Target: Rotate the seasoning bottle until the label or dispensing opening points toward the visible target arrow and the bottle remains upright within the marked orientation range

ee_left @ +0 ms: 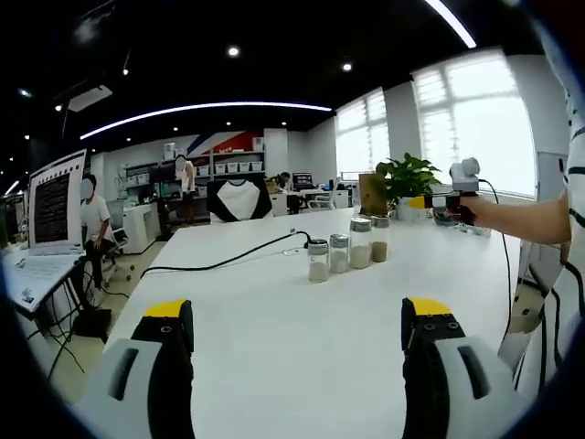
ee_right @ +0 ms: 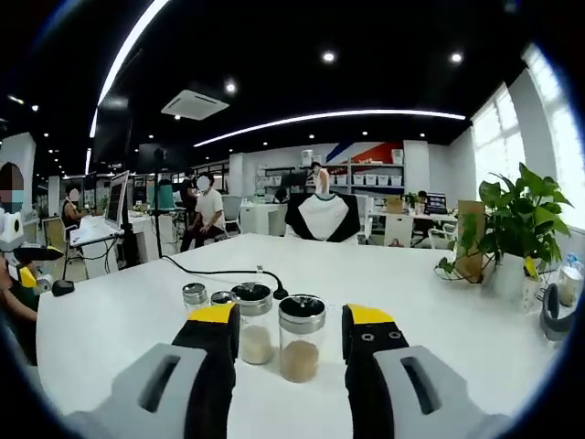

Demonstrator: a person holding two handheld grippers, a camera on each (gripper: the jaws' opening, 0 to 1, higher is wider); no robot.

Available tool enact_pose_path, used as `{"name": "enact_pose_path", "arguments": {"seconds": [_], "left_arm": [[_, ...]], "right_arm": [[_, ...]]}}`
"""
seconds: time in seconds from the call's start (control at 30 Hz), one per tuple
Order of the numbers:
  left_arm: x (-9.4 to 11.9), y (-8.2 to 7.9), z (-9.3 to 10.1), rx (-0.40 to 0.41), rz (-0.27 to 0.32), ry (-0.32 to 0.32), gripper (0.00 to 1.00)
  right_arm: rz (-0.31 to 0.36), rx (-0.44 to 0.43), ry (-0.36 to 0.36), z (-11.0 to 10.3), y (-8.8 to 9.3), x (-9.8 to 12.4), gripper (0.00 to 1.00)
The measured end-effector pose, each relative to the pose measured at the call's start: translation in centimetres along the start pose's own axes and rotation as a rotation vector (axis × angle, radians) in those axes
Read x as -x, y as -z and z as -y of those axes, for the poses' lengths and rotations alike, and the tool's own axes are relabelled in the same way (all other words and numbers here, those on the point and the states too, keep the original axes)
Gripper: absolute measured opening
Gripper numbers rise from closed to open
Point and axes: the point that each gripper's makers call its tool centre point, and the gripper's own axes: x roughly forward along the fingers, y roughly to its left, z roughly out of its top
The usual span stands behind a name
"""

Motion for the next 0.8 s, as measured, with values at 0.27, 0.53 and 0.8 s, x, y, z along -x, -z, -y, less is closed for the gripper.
{"name": "enact_pose_path", "arguments": {"seconds": [0.27,0.53,0.8], "left_arm": [[0.8,1.1,-0.3,0.021,-0.016,-0.017,1.00],[1.1,0.4,-1.3,0.008,-0.007,-0.037,1.00],[1.0,-0.2,-1.2,0.071,0.040,-0.023,1.00]], "right_arm": [[0.019,0.039,0.002,0.6,0.0,-2.0,0.50],[0.046,0.038,0.021,1.4,-0.4,-3.2,0.61],[0.039,0.067,0.007,1.1,0.1,-4.4,0.59]]}}
